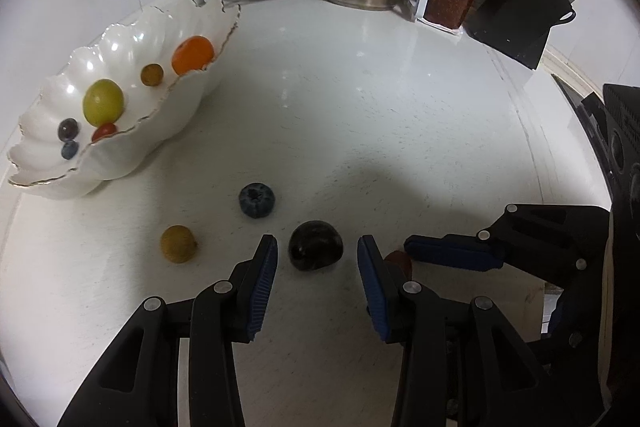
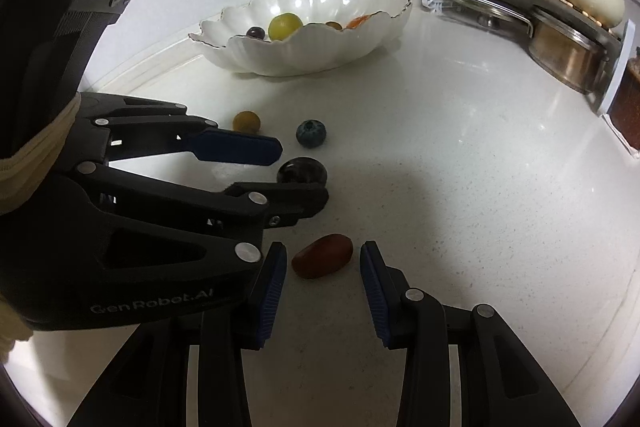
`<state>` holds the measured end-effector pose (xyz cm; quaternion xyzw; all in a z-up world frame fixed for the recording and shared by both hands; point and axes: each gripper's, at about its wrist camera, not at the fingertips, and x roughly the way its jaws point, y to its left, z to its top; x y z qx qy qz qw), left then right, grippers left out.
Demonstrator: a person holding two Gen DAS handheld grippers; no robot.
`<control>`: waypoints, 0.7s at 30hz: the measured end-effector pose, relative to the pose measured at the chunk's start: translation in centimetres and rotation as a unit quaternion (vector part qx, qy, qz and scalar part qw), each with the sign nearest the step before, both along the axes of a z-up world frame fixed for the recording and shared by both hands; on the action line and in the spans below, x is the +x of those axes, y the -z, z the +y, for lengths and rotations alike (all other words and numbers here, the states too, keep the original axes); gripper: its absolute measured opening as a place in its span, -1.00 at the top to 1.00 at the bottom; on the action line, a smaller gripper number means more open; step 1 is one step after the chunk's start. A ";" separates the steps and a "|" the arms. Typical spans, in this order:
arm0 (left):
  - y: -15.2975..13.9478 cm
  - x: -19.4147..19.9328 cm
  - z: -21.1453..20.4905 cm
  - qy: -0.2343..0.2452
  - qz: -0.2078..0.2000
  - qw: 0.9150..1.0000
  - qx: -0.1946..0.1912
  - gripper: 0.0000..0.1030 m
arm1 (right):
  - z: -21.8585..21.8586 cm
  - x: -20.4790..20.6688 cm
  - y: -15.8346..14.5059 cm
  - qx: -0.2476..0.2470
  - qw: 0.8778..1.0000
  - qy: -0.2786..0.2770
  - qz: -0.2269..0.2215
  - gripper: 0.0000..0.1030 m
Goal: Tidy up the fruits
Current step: 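Close left gripper on dark plum while right gripper closes on red date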
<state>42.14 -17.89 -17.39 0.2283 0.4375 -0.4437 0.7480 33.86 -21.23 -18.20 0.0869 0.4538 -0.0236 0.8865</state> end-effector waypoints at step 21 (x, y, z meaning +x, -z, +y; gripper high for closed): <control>0.1 -0.2 -0.4 -0.021 -0.015 1.000 0.003 0.45 | -0.5 -0.2 -0.2 0.004 1.000 -0.003 0.000 0.43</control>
